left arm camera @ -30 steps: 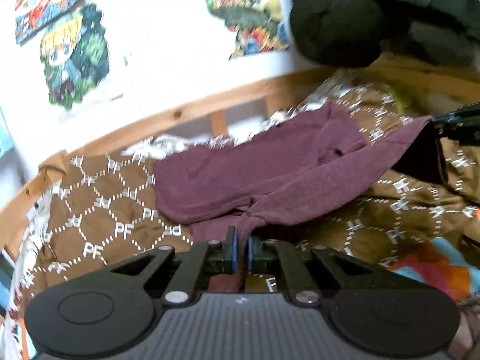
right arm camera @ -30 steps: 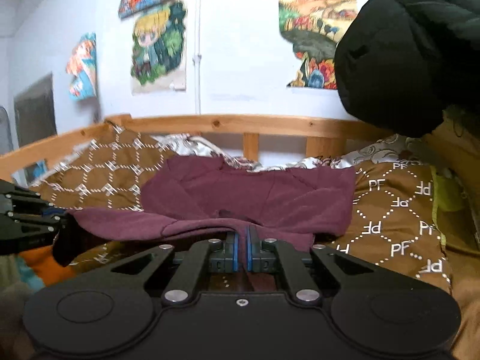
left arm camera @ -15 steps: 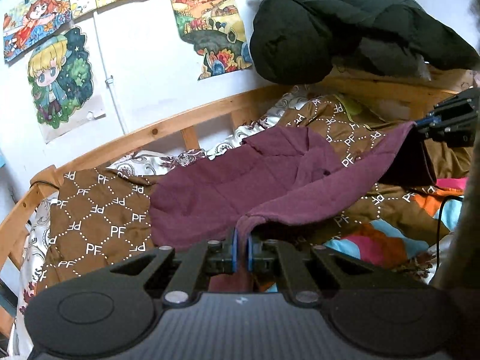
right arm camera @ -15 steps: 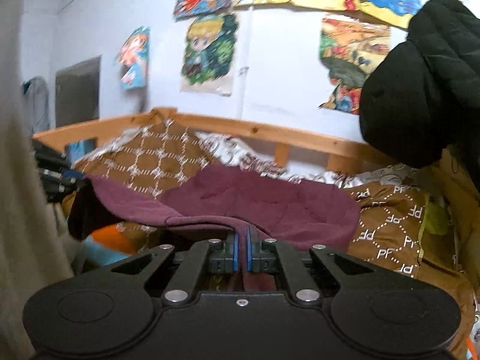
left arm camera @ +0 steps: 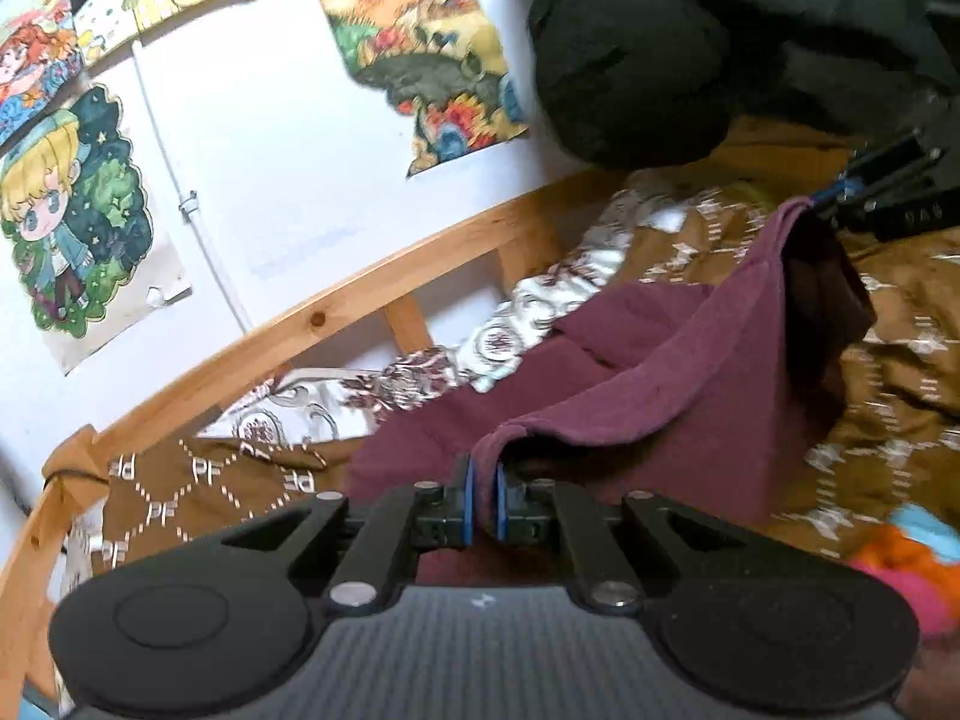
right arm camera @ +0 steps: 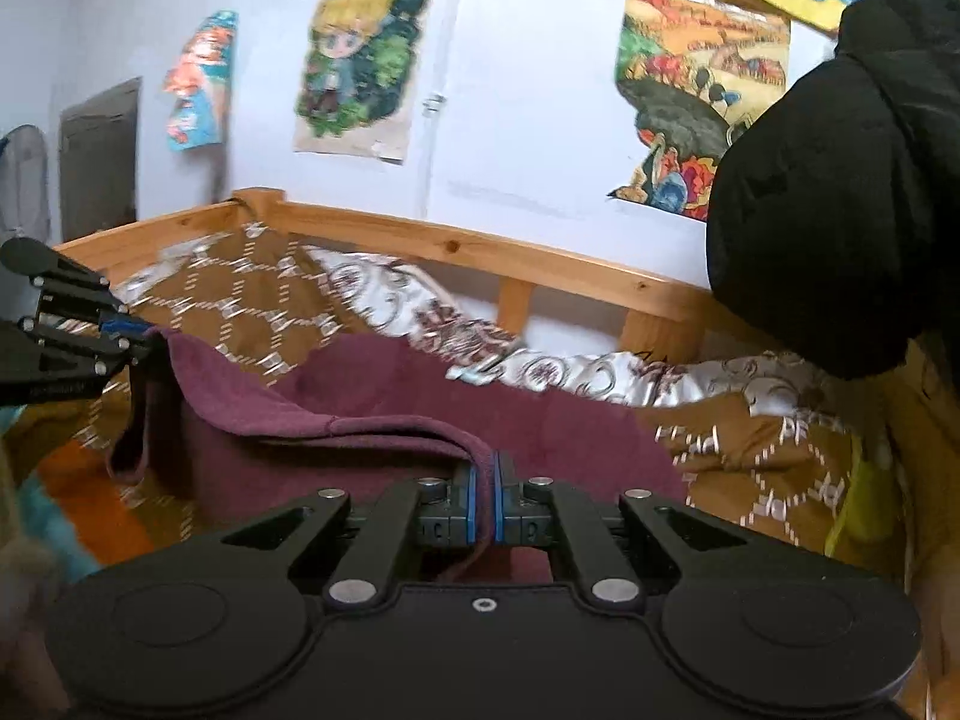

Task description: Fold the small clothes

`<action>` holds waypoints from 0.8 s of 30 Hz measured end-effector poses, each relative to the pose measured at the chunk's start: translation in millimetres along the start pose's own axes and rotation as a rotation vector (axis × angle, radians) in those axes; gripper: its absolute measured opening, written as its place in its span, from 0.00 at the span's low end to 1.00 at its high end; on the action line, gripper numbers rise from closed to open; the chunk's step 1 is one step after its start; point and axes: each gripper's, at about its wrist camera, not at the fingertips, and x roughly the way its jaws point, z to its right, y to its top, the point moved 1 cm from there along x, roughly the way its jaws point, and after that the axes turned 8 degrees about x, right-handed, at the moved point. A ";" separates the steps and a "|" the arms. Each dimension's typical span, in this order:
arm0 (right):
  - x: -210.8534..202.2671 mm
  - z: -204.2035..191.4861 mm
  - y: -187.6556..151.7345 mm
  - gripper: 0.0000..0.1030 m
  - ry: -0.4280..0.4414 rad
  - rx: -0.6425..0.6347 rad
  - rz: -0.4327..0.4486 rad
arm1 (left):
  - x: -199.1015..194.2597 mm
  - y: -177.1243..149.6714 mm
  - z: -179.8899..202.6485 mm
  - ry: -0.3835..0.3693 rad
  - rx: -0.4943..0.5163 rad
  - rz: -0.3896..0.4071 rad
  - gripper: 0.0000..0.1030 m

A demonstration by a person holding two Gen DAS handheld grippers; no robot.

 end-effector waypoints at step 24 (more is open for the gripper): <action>222.5 38.2 21.5 0.05 -0.224 0.028 -0.115 | 202.1 -47.4 -96.2 -0.024 -0.435 -0.102 0.11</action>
